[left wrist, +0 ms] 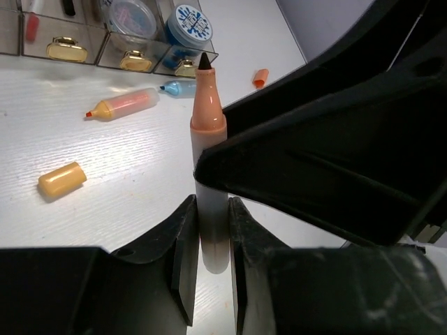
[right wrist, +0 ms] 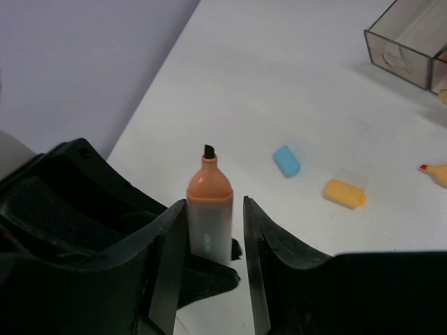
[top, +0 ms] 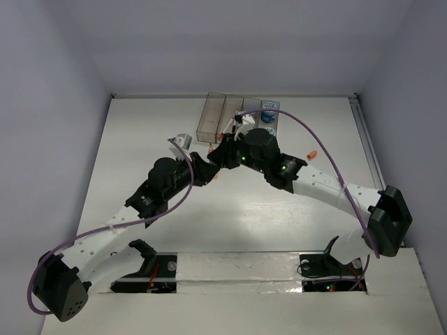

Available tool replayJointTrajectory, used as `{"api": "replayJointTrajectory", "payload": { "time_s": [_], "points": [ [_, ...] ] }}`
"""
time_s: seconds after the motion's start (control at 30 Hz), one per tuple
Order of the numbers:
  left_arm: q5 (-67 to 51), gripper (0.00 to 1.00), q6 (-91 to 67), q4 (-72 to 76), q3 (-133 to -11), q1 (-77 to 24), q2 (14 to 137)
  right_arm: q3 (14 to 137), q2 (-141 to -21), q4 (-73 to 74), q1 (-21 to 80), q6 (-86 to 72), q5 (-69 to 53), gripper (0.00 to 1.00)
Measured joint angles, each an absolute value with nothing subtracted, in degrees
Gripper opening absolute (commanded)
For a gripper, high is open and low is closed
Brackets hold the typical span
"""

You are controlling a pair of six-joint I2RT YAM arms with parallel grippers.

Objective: Sort the stationery into containers
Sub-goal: Pick up the pen from the center of the board, then pick up the pen cap from the center of the board.

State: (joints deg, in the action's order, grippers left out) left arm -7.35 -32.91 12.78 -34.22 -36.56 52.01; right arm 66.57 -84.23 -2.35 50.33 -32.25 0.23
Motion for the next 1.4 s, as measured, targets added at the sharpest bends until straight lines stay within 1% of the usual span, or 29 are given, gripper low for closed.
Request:
{"api": "replayJointTrajectory", "payload": {
  "time_s": [0.07, 0.1, 0.2, 0.27, 0.3, 0.33, 0.5, 0.57, 0.67, 0.77, 0.8, 0.9, 1.03, 1.2, 1.4],
  "points": [
    [-7.3, 0.00, -32.2, 11.8, -34.2, -36.6, 50.7, 66.6, -83.8, -2.2, 50.3, -32.5, 0.3, 0.57],
    [-7.2, 0.00, -31.9, 11.2, -34.2, -36.6, 49.9, 66.4, -83.4, -2.1, 50.2, -32.5, 0.3, 0.68],
    [-7.6, 0.00, -30.7, 9.0, -34.3, -36.6, 46.6, 64.6, -81.0, -2.3, 49.1, -32.8, -0.1, 0.82],
    [-8.5, 0.00, -29.5, 7.0, -35.2, -36.6, 45.3, 62.7, -78.0, -2.2, 47.8, -32.8, -0.5, 0.87],
    [-9.1, 0.00, -28.6, 5.5, -36.1, -36.6, 45.0, 61.7, -76.5, -2.2, 46.8, -32.8, -0.5, 0.91],
    [-9.8, 0.00, -27.8, 4.3, -37.2, -36.6, 45.0, 60.5, -74.5, -2.1, 45.1, -32.9, -0.4, 0.92],
    [-14.7, 0.00, -22.1, -0.4, -43.1, -36.6, 45.5, 56.1, -68.4, -1.7, 34.0, -33.5, 1.3, 0.93],
    [-16.2, 0.00, -19.6, -2.3, -45.0, -36.6, 45.6, 53.9, -67.9, -1.2, 26.9, -34.2, 2.4, 0.92],
    [-18.2, 0.00, -15.5, -4.6, -46.9, -36.6, 45.5, 49.3, -69.2, 1.0, 18.1, -34.9, 4.8, 0.89],
    [-18.7, 0.00, -12.9, -5.5, -46.9, -36.6, 45.2, 46.5, -73.4, 3.7, 11.4, -35.3, 6.9, 0.86],
    [-18.7, 0.00, -12.4, -5.7, -46.7, -36.6, 45.0, 46.2, -75.1, 4.3, 9.6, -35.3, 7.7, 0.82],
    [-18.1, 0.00, -11.3, -6.2, -45.3, -36.6, 44.2, 46.0, -79.5, 5.6, 6.1, -35.4, 10.2, 0.80],
    [-16.6, 0.00, -10.7, -7.6, -44.0, -36.6, 42.9, 46.7, -83.8, 6.0, 3.3, -35.1, 12.1, 0.80],
    [-15.7, 0.00, -10.5, -7.8, -43.8, -36.6, 41.5, 51.3, -92.0, 6.2, 0.4, -35.4, 11.7, 0.77],
    [-15.4, 0.00, -10.5, -7.8, -43.8, -36.6, 40.6, 54.4, -97.0, 6.7, -0.6, -35.9, 10.8, 0.73]
  ]
}}
